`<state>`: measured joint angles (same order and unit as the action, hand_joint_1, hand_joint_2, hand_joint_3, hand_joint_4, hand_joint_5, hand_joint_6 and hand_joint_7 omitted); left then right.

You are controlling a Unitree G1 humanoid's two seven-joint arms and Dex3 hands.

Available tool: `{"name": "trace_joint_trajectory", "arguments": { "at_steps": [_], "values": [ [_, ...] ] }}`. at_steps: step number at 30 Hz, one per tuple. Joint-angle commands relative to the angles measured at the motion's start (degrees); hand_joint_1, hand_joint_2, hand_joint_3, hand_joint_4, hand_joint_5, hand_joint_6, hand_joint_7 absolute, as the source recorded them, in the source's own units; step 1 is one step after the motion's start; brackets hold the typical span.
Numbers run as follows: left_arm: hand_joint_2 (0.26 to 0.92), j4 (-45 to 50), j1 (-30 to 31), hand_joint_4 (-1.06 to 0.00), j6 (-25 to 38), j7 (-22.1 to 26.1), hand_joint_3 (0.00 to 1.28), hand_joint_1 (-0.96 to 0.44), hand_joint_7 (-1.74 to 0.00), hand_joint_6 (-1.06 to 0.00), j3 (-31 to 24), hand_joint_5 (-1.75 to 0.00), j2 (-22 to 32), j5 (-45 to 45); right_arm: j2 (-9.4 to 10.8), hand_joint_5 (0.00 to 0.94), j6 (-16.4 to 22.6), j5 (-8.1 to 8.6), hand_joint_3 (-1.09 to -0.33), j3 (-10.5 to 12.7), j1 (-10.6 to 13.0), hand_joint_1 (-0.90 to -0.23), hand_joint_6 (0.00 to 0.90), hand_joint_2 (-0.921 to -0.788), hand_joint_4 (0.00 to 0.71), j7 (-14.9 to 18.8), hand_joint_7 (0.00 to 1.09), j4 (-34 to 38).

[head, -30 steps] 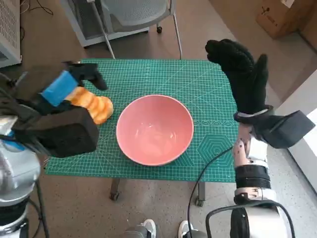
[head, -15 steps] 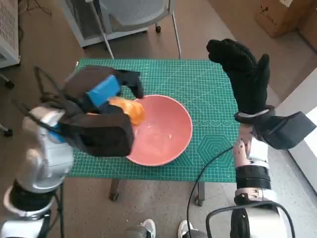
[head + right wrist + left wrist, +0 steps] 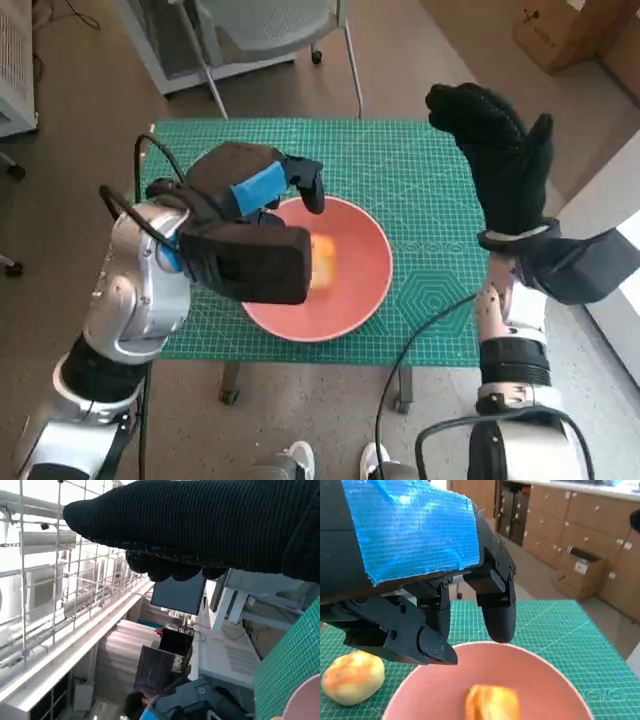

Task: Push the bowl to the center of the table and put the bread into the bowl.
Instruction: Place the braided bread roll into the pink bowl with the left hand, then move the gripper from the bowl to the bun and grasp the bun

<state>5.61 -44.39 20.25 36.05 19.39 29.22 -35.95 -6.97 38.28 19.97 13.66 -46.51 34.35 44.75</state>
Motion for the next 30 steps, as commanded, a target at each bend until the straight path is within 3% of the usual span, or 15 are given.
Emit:
{"name": "trace_joint_trajectory", "arguments": {
  "at_steps": [1,3,4,5,6,8,10,13,19,30],
  "values": [
    [0.92,-1.92,-0.57,-0.75,-1.36,-1.45,0.05,0.0,-1.1,-0.62,-0.6,-1.18,-0.82,0.7,-0.4,0.008,-1.09,0.35,-0.533,0.05,1.78,-0.539,0.366,-0.921,0.263,0.35,0.01,-0.62],
    [0.92,-3.07,-0.54,-0.69,-1.07,-1.21,0.1,0.07,-1.02,-0.55,-0.69,-1.24,-1.14,1.2,-0.44,0.007,-1.27,0.28,-0.533,0.03,1.92,-0.538,0.366,-0.921,0.263,0.08,0.01,-0.89],
    [0.921,-3.48,-0.57,-0.62,-0.58,-0.93,0.15,0.17,-0.84,-0.5,-0.69,-1.3,-1.24,1.31,-0.47,0.006,-1.34,0.22,-0.533,0.03,1.98,-0.537,0.366,-0.921,0.262,-0.03,0.01,-0.97],
    [0.876,-3.76,-0.61,-0.49,-0.26,-0.75,0.16,0.16,-0.65,-0.44,-0.69,-0.98,-1.32,1.38,-0.5,0.006,-1.41,0.18,-0.533,0.03,2.02,-0.537,0.366,-0.921,0.262,-0.09,0.01,-1.04],
    [0.85,-3.64,-0.48,-0.47,0.35,-0.55,0.16,0.15,-0.47,-0.42,-0.76,-0.68,-1.33,1.3,-0.47,0.006,-1.5,0.16,-0.533,0.02,2.08,-0.537,0.366,-0.921,0.262,-0.17,0.01,-1.15],
    [0.812,-3.04,-0.21,-0.35,1.31,-0.22,0.15,0.11,-0.28,-0.38,-0.91,-0.35,-1.18,1.07,-0.38,0.005,-1.61,0.07,-0.533,-0.04,2.2,-0.537,0.366,-0.921,0.262,-0.34,0.01,-1.41],
    [0.782,-2.1,0.02,-0.23,1.94,0.13,0.13,0.03,-0.13,-0.34,-1.09,-0.14,-0.68,0.78,-0.31,0.005,-1.7,-0.07,-0.534,-0.12,2.3,-0.537,0.366,-0.921,0.262,-0.52,0.01,-1.64],
    [0.776,-0.2,0.52,-0.16,2.34,0.44,0.09,-0.07,-0.05,-0.33,-1.8,-0.05,0.43,0.61,-0.26,0.004,-1.73,-0.26,-0.534,-0.21,2.35,-0.538,0.366,-0.921,0.261,-0.74,0.01,-1.68],
    [0.772,5.23,3.47,-0.13,0.61,-1.3,0.05,-0.17,-0.01,-0.32,-6.17,-0.01,3.89,0.68,-0.16,0.003,-1.99,-0.12,-0.535,-0.3,2.61,-0.534,0.366,-0.921,0.261,-0.6,0.01,-2.04],
    [0.749,13.88,7.79,-0.12,6.01,0.24,0.01,-0.08,-0.01,-0.34,-15.89,0.0,10.71,-0.33,-0.24,0.002,-2.1,0.14,-0.533,-0.17,2.57,-0.54,0.367,-0.921,0.262,-0.07,0.01,-1.69]
  ]
}}
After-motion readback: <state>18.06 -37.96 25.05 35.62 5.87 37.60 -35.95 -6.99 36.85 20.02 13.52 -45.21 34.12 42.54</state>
